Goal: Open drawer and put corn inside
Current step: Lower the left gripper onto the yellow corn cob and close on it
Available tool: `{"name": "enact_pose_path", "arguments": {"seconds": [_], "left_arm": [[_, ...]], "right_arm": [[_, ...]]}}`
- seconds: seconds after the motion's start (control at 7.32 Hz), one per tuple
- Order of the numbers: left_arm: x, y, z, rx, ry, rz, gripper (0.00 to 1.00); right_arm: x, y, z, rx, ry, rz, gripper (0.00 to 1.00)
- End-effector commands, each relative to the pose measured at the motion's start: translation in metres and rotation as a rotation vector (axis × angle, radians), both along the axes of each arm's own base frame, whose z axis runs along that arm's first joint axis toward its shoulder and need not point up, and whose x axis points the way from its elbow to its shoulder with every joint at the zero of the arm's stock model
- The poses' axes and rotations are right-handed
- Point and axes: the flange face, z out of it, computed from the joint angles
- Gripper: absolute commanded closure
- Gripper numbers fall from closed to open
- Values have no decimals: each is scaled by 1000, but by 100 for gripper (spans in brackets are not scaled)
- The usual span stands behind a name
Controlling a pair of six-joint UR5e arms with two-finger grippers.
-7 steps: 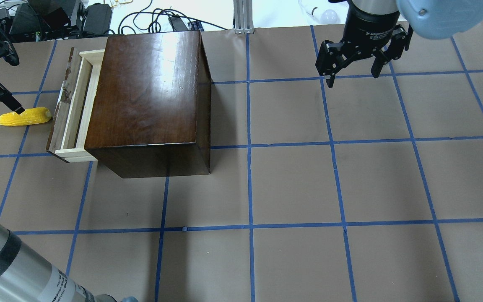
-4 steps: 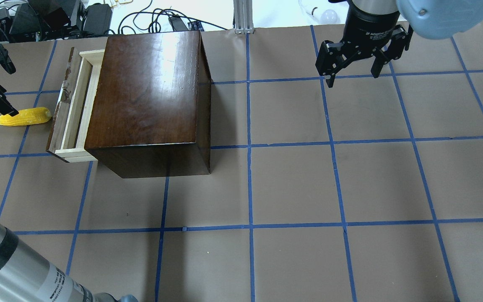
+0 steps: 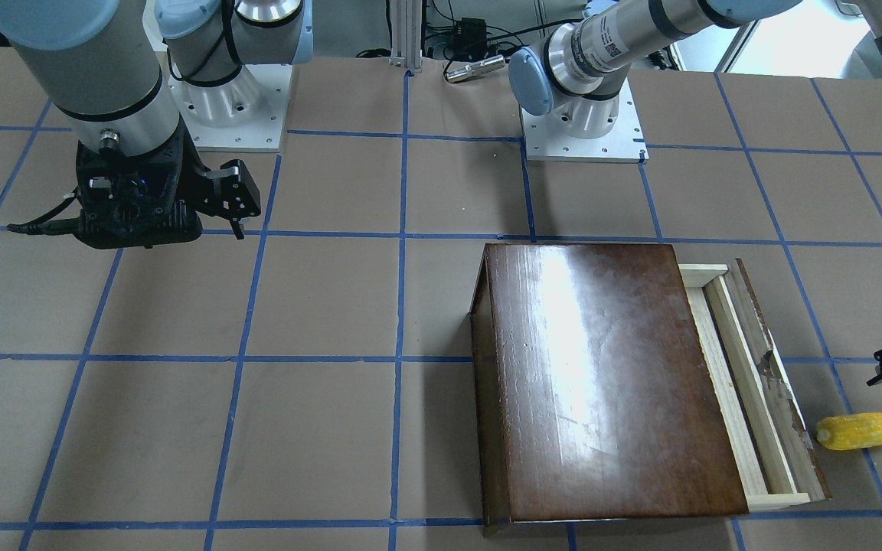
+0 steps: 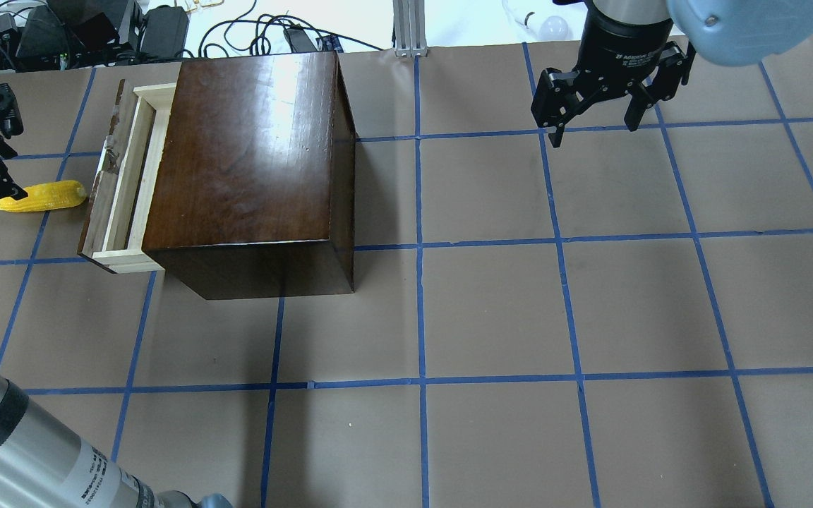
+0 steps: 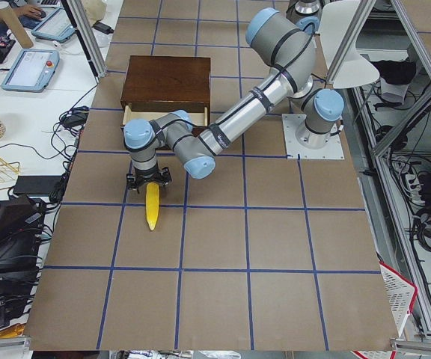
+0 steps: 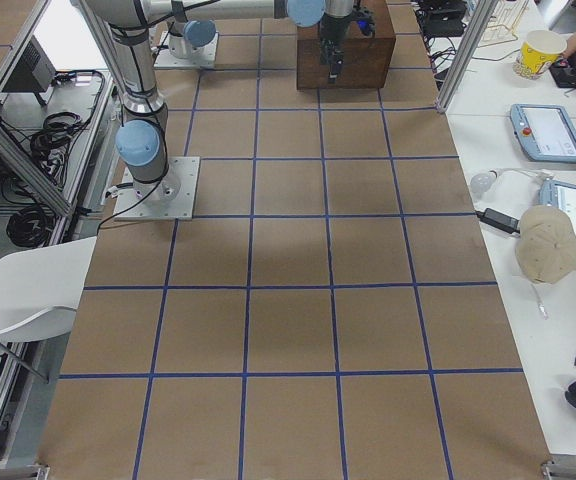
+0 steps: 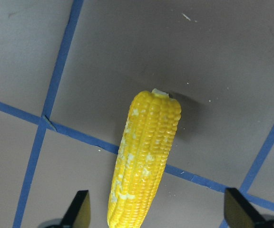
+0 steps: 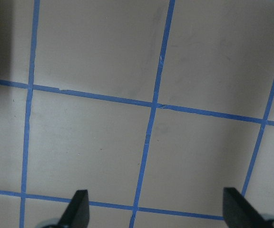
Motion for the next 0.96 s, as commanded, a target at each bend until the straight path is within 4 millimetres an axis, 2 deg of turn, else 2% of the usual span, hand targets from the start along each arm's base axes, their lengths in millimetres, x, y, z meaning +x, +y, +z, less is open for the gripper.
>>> {"name": "enact_pose_path", "arguments": {"seconds": [0.0, 0.27, 0.41, 0.82], "left_arm": [[21, 5, -22, -3, 25, -125, 0], [21, 5, -34, 7, 39, -148, 0], [19, 2, -50, -2, 82, -151, 0], [21, -1, -59, 7, 84, -151, 0]], "right_arm": [[0, 0, 0, -2, 0, 0, 0], [0, 0, 0, 0, 0, -2, 0], [0, 0, 0, 0, 0, 0, 0], [0, 0, 0, 0, 0, 0, 0]]}}
